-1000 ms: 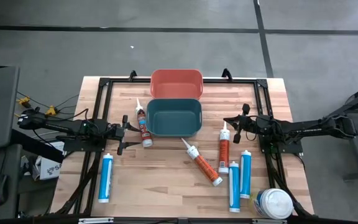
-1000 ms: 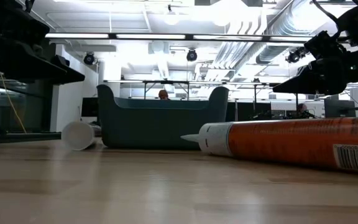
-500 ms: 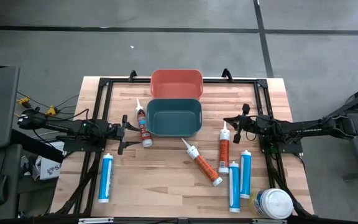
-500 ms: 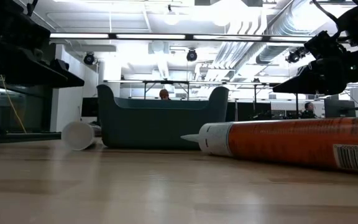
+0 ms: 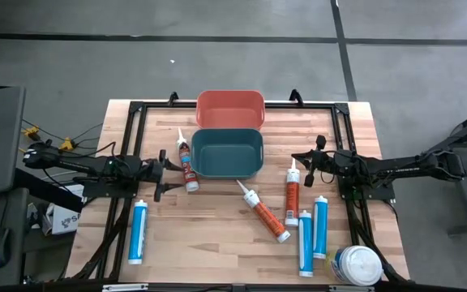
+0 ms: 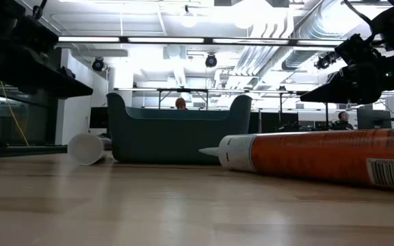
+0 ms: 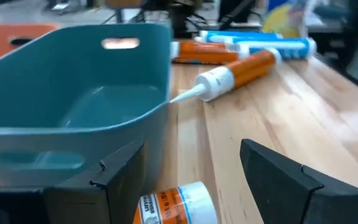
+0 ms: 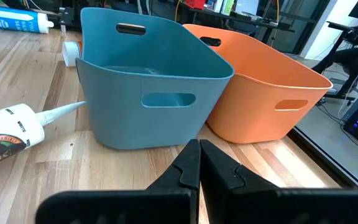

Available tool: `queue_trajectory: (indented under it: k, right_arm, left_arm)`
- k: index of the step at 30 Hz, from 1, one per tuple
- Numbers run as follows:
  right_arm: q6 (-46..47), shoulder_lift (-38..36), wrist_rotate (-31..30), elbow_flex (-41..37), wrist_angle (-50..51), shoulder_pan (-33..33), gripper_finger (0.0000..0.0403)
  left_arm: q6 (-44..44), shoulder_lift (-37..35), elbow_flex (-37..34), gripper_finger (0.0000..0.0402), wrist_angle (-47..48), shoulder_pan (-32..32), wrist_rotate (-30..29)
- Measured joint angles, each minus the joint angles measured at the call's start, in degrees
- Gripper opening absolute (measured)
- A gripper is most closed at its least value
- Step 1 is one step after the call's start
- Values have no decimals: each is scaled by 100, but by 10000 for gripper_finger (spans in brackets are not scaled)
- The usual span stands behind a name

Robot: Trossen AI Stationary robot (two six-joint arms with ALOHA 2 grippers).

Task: Pick & place silicon tubes, Sealant and Lysol wipes
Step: Put the left blue sealant into the orange bin

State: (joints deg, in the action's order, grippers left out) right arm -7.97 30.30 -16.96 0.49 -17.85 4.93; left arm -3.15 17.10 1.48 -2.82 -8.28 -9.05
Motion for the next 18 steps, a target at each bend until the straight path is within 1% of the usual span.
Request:
queue_trajectory:
  k: [4, 7, 12, 15, 18]
  right_arm:
    - [0, 0, 1, 0, 2, 0, 0]
    - [-1, -1, 0, 0, 0, 0, 0]
    - [-2, 0, -1, 0, 0, 0, 0]
    - [-1, -2, 0, -1, 2, 0, 0]
    - [0, -2, 1, 0, 2, 0, 0]
  left_arm:
    - [-448, 0, 39, 253, 28, 0, -328]
    - [-651, 5, 343, 253, 304, 0, -530]
    - [-898, 2, 1076, 253, 1379, 0, -973]
    - [-1426, 94, 1479, 253, 1986, 0, -1291]
    - [-2429, 280, 1808, 253, 2544, 0, -1620]
